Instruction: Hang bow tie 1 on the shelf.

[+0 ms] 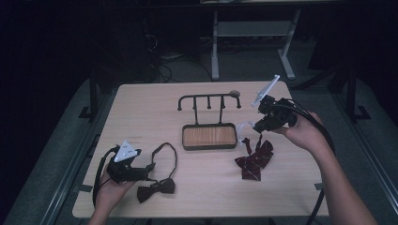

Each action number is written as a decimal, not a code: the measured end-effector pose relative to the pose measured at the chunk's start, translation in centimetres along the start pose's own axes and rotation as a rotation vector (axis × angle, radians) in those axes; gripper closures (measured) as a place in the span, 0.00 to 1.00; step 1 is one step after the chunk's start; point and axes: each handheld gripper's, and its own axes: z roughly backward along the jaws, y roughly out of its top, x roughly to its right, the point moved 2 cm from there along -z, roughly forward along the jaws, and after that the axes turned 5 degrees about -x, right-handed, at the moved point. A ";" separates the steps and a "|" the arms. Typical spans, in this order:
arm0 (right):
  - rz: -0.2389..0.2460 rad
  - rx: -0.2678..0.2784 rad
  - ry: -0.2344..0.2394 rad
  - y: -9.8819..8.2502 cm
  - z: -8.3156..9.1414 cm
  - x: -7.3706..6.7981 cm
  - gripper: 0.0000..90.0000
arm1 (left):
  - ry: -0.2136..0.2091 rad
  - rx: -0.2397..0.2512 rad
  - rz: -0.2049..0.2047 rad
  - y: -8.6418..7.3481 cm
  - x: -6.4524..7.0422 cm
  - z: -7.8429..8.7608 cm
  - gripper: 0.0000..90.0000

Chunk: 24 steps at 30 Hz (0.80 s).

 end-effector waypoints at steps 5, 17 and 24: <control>-0.003 -0.004 -0.003 0.5 0.1 0.4 0.93 | 0.001 -0.001 -0.003 0.0 0.0 0.0 0.28; -0.017 0.000 -0.016 1.8 0.7 1.2 0.93 | 0.004 -0.004 -0.003 0.0 0.1 0.0 0.28; -0.017 0.001 -0.031 2.7 1.2 1.5 0.93 | 0.004 0.003 -0.001 0.0 0.1 0.0 0.28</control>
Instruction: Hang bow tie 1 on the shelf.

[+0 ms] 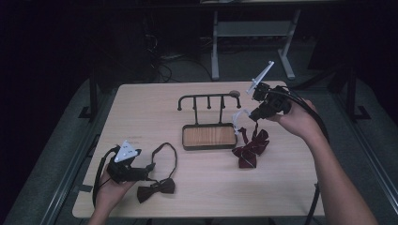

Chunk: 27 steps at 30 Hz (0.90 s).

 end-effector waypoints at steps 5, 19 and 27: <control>-0.013 -0.009 -0.001 0.5 0.1 0.6 0.93 | 0.000 0.001 0.001 0.0 0.0 0.0 0.28; -0.035 -0.018 -0.018 2.1 0.5 1.7 0.93 | -0.001 -0.004 -0.008 0.0 0.1 0.0 0.28; -0.065 -0.025 -0.020 2.8 0.4 2.8 0.93 | -0.003 -0.001 -0.008 0.0 0.0 0.0 0.28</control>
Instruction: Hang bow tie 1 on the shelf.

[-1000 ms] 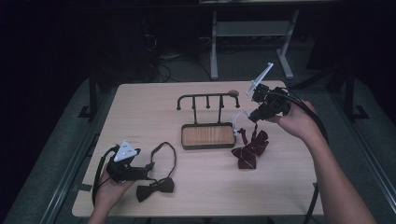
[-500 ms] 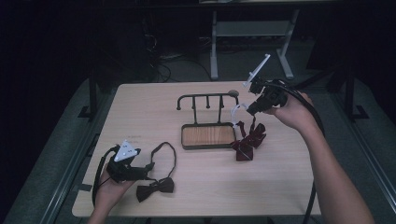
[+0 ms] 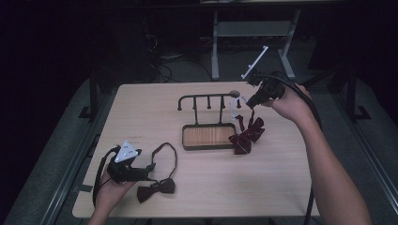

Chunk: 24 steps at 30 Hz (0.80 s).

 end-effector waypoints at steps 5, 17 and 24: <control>-0.019 -0.004 0.004 0.1 -0.3 0.7 0.93 | -0.001 0.000 -0.001 0.0 0.0 0.0 0.28; -0.057 -0.009 0.014 0.5 -1.5 1.8 0.94 | -0.005 -0.004 -0.001 0.0 0.1 -0.1 0.28; -0.069 -0.016 0.026 0.6 -2.0 2.1 0.94 | -0.007 -0.001 -0.001 0.0 0.1 -0.1 0.28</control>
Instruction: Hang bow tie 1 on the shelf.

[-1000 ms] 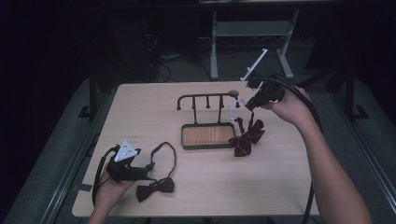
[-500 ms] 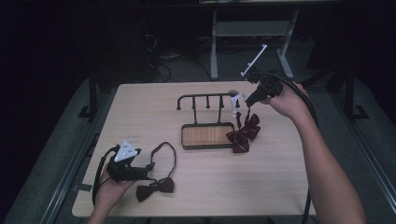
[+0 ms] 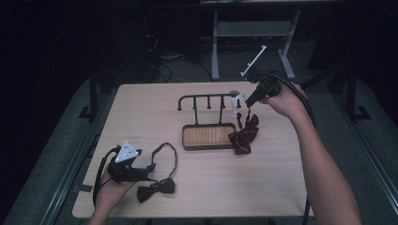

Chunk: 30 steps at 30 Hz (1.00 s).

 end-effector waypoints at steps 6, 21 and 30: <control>-0.005 -0.001 0.009 -0.2 -0.4 0.2 0.92 | -0.003 -0.006 0.000 0.0 0.0 0.0 0.28; 0.006 0.005 0.041 -1.0 -1.4 0.2 0.88 | -0.002 -0.014 -0.004 0.0 0.0 0.0 0.28; 0.011 -0.002 0.063 -1.6 -2.0 0.1 0.85 | -0.006 -0.018 -0.005 -0.1 0.0 -0.1 0.28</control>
